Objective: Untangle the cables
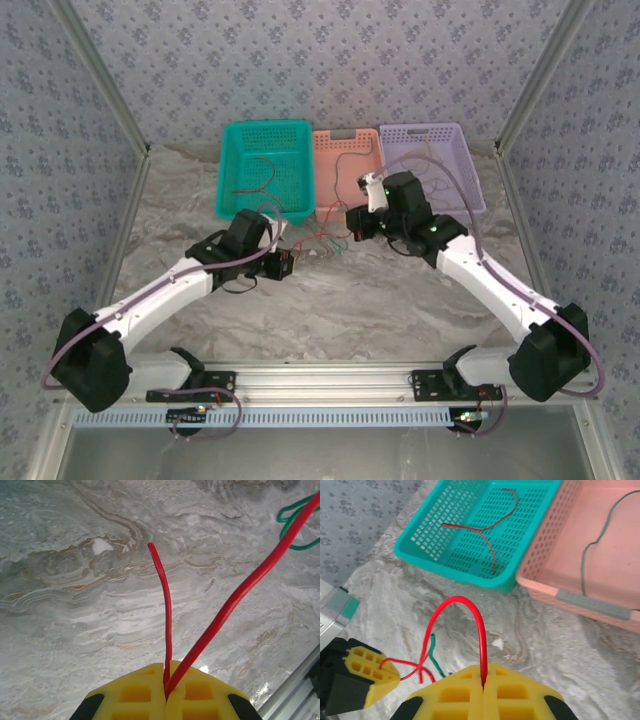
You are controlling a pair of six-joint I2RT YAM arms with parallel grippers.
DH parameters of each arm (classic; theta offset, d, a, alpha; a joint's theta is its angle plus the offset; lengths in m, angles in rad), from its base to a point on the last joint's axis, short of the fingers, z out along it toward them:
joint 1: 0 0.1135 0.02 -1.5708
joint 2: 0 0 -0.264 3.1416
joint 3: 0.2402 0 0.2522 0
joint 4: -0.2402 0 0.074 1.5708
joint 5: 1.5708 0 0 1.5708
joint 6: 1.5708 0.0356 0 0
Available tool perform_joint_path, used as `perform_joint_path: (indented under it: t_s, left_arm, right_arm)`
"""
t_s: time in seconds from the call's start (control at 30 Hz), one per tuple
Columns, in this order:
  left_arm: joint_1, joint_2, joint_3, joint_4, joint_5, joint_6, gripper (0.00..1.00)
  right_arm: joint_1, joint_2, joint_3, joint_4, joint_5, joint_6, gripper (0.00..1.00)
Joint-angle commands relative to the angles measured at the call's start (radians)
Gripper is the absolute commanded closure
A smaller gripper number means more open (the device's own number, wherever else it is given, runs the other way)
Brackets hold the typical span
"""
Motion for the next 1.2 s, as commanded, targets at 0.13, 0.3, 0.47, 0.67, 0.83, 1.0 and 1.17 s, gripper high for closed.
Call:
perform_joint_path:
  t_s: [0.13,0.3,0.47,0.67,0.83,1.0,1.17]
  left_arm:
    - [-0.1,0.082,0.04,-0.035,0.075,0.005,1.0]
    - [-0.171,0.166,0.088,-0.053,0.087,0.023,1.0]
    - [-0.203,0.214,0.101,-0.027,0.125,0.025,1.0]
    - [-0.263,0.282,0.153,-0.034,0.127,0.046,1.0]
    - [-0.289,0.321,0.179,-0.037,0.108,0.049,1.0]
    - [-0.292,0.328,0.18,-0.043,0.045,0.043,1.0]
    - [-0.284,0.271,0.16,-0.022,-0.059,0.0,0.94]
  right_arm:
    - [-0.089,-0.059,-0.067,0.201,0.021,0.204,1.0]
    - [-0.148,-0.117,-0.159,0.421,0.063,0.434,1.0]
    - [-0.163,-0.139,-0.165,0.492,0.125,0.56,1.0]
    - [-0.185,-0.139,-0.225,0.63,0.174,0.726,1.0]
    - [-0.198,-0.135,-0.284,0.768,0.213,0.817,1.0]
    - [-0.197,-0.133,-0.285,0.775,0.204,0.804,1.0]
    - [-0.16,-0.175,-0.304,0.695,0.197,0.715,1.0]
